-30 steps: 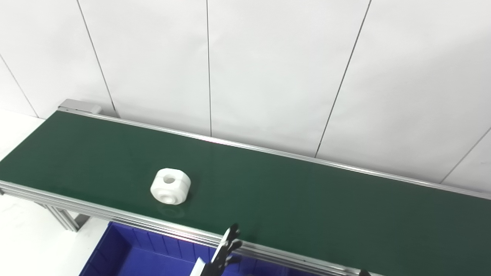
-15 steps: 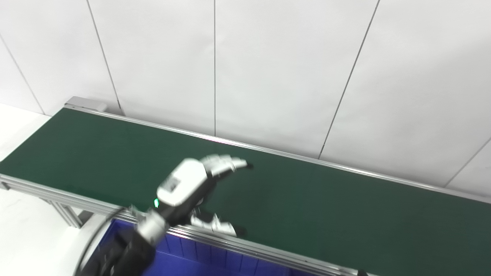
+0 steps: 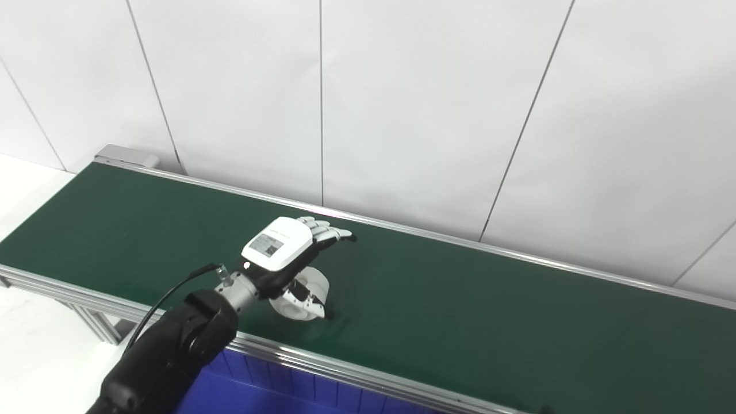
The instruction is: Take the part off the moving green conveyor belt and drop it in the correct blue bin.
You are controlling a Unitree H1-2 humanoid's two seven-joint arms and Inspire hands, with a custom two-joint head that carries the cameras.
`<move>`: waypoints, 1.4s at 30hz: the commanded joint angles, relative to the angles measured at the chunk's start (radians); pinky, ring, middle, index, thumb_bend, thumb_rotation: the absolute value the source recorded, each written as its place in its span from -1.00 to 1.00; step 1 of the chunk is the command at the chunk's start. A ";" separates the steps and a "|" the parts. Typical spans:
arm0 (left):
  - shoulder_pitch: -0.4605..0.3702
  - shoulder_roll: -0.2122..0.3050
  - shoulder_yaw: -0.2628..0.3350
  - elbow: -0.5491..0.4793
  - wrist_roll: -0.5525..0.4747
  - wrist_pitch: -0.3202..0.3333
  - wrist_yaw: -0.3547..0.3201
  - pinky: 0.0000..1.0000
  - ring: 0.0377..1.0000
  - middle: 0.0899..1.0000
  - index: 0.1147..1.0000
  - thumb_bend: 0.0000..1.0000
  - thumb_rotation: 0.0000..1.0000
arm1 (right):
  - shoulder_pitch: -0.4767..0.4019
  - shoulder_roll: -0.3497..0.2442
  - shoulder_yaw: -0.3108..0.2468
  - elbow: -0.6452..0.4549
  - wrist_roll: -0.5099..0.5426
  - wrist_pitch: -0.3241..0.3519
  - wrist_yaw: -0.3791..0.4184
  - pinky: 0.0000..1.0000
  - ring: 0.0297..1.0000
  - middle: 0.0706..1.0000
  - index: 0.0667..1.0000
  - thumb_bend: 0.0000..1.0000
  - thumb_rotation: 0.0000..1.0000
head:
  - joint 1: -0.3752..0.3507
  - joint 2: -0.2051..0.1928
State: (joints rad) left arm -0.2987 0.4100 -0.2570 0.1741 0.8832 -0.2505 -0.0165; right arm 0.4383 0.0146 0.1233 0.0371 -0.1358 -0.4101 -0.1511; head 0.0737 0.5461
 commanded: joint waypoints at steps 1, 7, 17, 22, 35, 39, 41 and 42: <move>-0.046 0.019 -0.003 0.010 0.008 0.000 0.030 0.78 0.72 0.63 0.57 0.95 -0.34 | 0.004 0.010 0.000 -0.027 0.003 -0.050 0.007 0.73 0.73 0.93 0.93 0.49 1.00 | 0.001 0.001; -0.055 0.023 -0.032 0.052 0.057 0.052 0.033 0.77 0.72 0.64 0.55 0.91 -0.37 | 0.005 0.013 0.002 -0.029 -0.008 -0.055 0.004 0.68 0.69 0.88 0.93 0.47 1.00 | -0.007 0.004; -0.080 0.042 -0.084 0.027 0.043 0.130 -0.169 0.48 0.36 0.25 0.11 0.80 -0.57 | 0.008 0.017 0.002 -0.033 -0.013 -0.058 0.002 0.61 0.64 0.81 0.94 0.41 1.00 | -0.015 0.010; -0.078 0.039 -0.097 -0.009 0.043 0.165 -0.239 0.17 0.10 0.03 -0.16 0.06 -0.87 | 0.008 0.018 0.001 -0.031 -0.013 -0.057 0.002 0.58 0.61 0.77 0.93 0.41 1.00 | -0.015 0.010; -0.070 0.035 -0.110 -0.037 0.046 0.143 -0.203 0.21 0.06 -0.04 -0.17 0.05 -0.88 | 0.006 0.019 0.000 -0.032 -0.017 -0.055 0.005 0.55 0.59 0.76 0.93 0.40 1.00 | -0.019 0.016; -0.072 0.037 -0.111 -0.072 0.051 0.150 -0.214 0.18 0.05 -0.04 -0.16 0.05 -0.88 | 0.010 0.022 0.000 -0.037 -0.020 -0.048 0.004 0.53 0.57 0.76 0.93 0.38 1.00 | -0.020 0.020; -0.073 0.040 -0.106 -0.094 0.042 0.144 -0.216 0.17 0.03 -0.05 -0.16 0.05 -0.88 | 0.011 0.023 0.000 -0.041 -0.021 -0.044 0.004 0.53 0.57 0.76 0.93 0.39 1.00 | -0.020 0.024; -0.072 0.043 -0.102 -0.118 0.037 0.145 -0.223 0.16 0.03 -0.06 -0.16 0.05 -0.88 | 0.011 0.024 0.000 -0.042 -0.022 -0.044 0.004 0.53 0.57 0.77 0.93 0.39 1.00 | -0.021 0.032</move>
State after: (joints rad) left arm -0.3421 0.4256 -0.3752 0.1093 0.9263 -0.1023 -0.2442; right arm 0.4414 0.0295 0.1234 0.0309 -0.1495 -0.4101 -0.1484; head 0.0522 0.5691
